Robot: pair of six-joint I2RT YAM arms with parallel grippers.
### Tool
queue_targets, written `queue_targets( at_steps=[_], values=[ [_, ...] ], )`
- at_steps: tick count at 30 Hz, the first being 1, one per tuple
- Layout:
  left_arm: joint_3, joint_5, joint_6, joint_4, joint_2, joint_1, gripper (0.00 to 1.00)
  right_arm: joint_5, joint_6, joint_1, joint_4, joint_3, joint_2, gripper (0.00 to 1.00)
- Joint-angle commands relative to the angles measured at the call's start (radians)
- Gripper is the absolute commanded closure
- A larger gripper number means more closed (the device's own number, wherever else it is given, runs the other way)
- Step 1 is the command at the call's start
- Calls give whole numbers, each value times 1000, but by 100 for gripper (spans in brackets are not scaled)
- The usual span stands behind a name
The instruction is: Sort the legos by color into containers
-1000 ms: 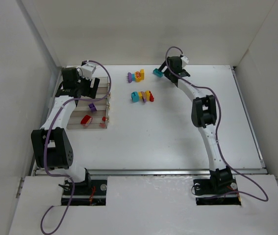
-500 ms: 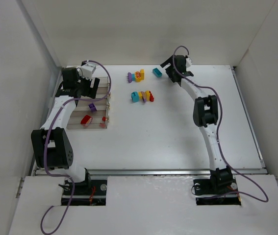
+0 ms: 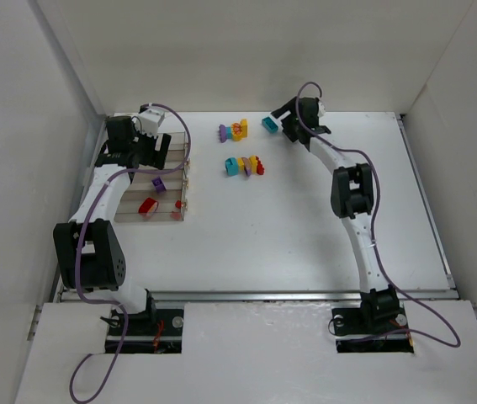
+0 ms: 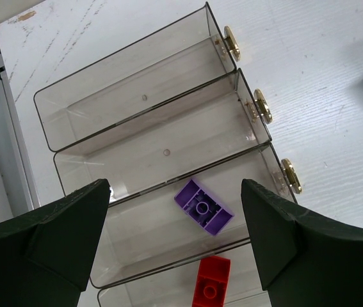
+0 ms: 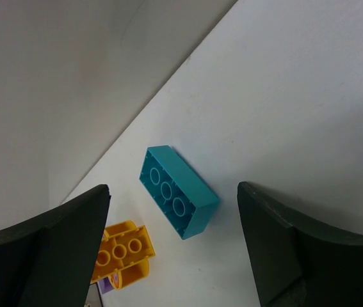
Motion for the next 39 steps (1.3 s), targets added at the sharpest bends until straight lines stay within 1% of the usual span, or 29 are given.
queue_targets(
  at_steps=[1,2,3,4,7,8,10,15,16,21,25,26,31,34,39],
  values=[
    [14,15,-13,16,-19,6,19,-1,70,9,5,-83,-54,14],
    [14,15,-13,16,-19,6,19,-1,70,9,5,-132,-72,19],
    [14,15,-13,16,-19,6,19,9,79,9,5,-151,-104,23],
    [14,15,-13,16,-28,6,19,9,79,9,-33,-163,-115,27],
    [14,15,-22,16,-28,6,19,19,79,9,-47,-208,-143,29],
    [3,15,-22,16,-28,6,19,-3,79,9,-47,-218,-152,31],
    [3,15,-22,16,-28,6,19,-23,79,9,-47,-229,-152,31],
    [3,15,-22,16,-37,6,19,-47,131,9,-80,-220,-129,40],
    [3,15,-22,16,-38,6,19,-56,144,9,-80,-220,-120,45],
    [3,15,-22,25,-38,6,19,-67,262,9,-56,-209,-100,49],
    [3,15,-22,25,-38,6,19,-67,285,9,-56,-168,-63,49],
    [3,15,-22,25,-38,6,19,-67,285,9,-47,-168,-63,52],
    [-6,6,-22,25,-38,6,19,-57,320,9,-28,-168,-54,54],
    [-6,6,-22,25,-38,6,19,-56,331,9,-28,-168,-45,60],
    [-6,-3,-22,25,-38,6,19,-47,340,9,-19,-159,-35,64]
  ],
)
